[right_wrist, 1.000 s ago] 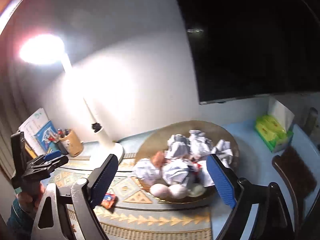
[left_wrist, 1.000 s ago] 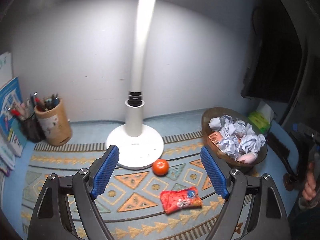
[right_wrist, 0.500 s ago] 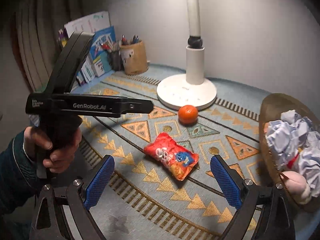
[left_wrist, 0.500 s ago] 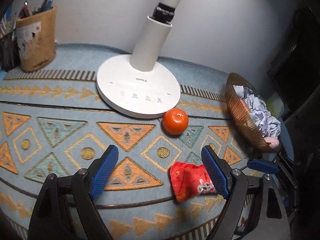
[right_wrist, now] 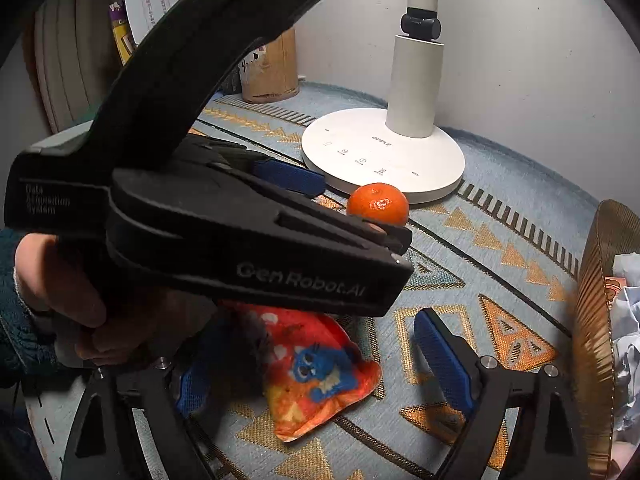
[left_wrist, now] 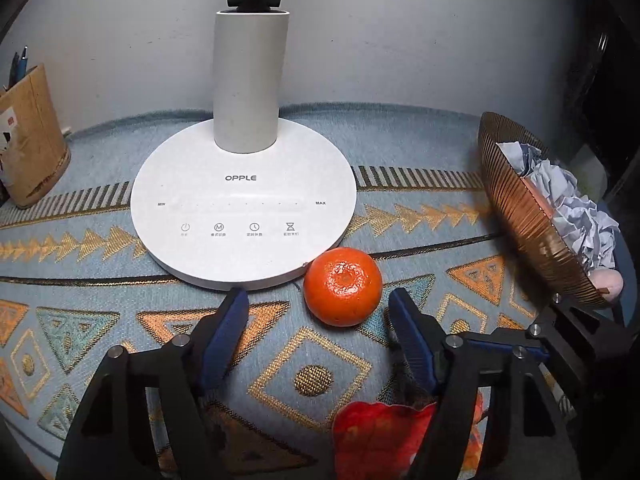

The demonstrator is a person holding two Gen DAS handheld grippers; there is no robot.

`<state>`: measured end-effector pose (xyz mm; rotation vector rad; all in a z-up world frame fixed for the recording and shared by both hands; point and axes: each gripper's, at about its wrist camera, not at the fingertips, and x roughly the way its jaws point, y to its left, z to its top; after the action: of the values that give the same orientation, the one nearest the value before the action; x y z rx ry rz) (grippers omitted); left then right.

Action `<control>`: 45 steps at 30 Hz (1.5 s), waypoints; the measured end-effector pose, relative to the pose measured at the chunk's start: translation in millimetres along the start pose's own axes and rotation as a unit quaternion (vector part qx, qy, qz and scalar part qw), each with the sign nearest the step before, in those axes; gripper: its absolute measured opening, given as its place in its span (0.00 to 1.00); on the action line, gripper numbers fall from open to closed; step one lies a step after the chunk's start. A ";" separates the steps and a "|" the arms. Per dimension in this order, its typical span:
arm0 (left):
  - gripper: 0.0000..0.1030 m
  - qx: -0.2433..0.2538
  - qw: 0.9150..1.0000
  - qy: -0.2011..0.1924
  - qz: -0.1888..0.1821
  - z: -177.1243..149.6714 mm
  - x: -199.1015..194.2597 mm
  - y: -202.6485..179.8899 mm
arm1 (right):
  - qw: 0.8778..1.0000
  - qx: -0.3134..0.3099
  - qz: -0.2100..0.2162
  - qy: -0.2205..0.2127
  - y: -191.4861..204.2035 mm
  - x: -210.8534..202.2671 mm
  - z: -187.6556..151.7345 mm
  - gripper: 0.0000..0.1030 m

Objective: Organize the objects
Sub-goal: 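Move both tools back toward the orange and the red snack bag, then grasp the orange with the left tool while the right tool grasps the red snack bag, then lift the orange and snack bag and carry them toward the amber bowl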

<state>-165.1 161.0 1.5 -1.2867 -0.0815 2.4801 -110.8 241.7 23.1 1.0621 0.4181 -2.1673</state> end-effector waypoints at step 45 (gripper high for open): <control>0.34 -0.022 0.992 -0.095 0.083 -137.5 -140.1 72.7 | 0.968 0.232 -0.091 -0.005 71.4 -60.3 -77.6 0.48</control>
<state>-0.5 32.3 15.4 -1.1126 -0.0790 2.7534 9.5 258.7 23.6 1.3009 -0.0072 -2.5043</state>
